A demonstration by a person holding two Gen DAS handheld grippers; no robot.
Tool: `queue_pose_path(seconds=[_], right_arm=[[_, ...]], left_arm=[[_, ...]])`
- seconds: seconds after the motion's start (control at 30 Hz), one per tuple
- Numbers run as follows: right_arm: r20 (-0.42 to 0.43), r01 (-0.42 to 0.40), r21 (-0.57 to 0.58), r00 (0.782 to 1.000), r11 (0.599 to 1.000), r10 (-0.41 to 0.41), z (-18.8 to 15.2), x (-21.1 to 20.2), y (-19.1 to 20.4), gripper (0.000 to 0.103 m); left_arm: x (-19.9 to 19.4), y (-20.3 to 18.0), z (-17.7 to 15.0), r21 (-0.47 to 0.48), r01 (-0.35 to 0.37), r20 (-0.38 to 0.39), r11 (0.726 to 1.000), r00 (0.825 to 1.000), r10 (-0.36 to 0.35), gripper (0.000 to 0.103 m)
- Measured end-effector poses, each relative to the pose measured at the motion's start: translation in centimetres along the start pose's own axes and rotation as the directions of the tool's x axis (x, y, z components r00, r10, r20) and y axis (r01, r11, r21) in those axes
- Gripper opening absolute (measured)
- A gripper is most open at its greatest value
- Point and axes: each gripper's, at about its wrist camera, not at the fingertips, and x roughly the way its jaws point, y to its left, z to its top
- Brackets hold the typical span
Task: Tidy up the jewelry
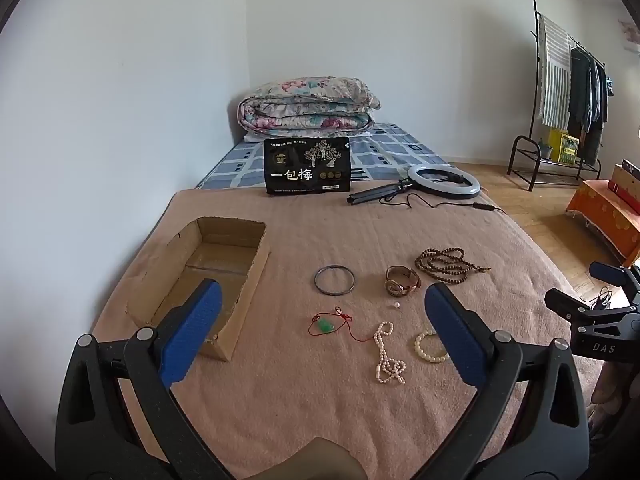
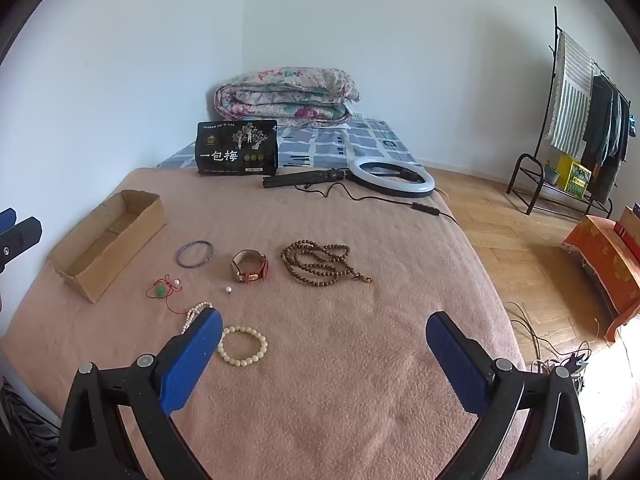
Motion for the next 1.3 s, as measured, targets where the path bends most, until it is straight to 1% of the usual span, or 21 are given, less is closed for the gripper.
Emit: queue_pose_path(seconds=[0.43, 0.47, 0.5, 1.3], right_arm=[[-0.001, 0.001, -0.002, 1.000, 1.000, -0.001, -0.3, 0.1, -0.1, 0.103], [-0.001, 0.001, -0.001, 1.000, 1.000, -0.001, -0.3, 0.1, -0.1, 0.103], [-0.001, 0.001, 0.000, 1.000, 1.000, -0.001, -0.2, 0.1, -0.1, 0.103], [-0.004, 0.001, 0.002, 1.000, 1.000, -0.001, -0.3, 0.1, -0.2, 0.103]], left_arm=[[-0.5, -0.9, 1.2, 0.004, 0.001, 0.003, 1.000, 1.000, -0.001, 0.103], [-0.2, 0.1, 0.2, -0.007, 0.000, 0.002, 1.000, 1.000, 0.000, 0.103], [0.0, 0.1, 0.0, -0.008, 0.001, 0.001, 1.000, 1.000, -0.001, 0.103], [0.0, 0.3, 0.0, -0.012, 0.002, 0.002, 1.000, 1.000, -0.002, 0.103]])
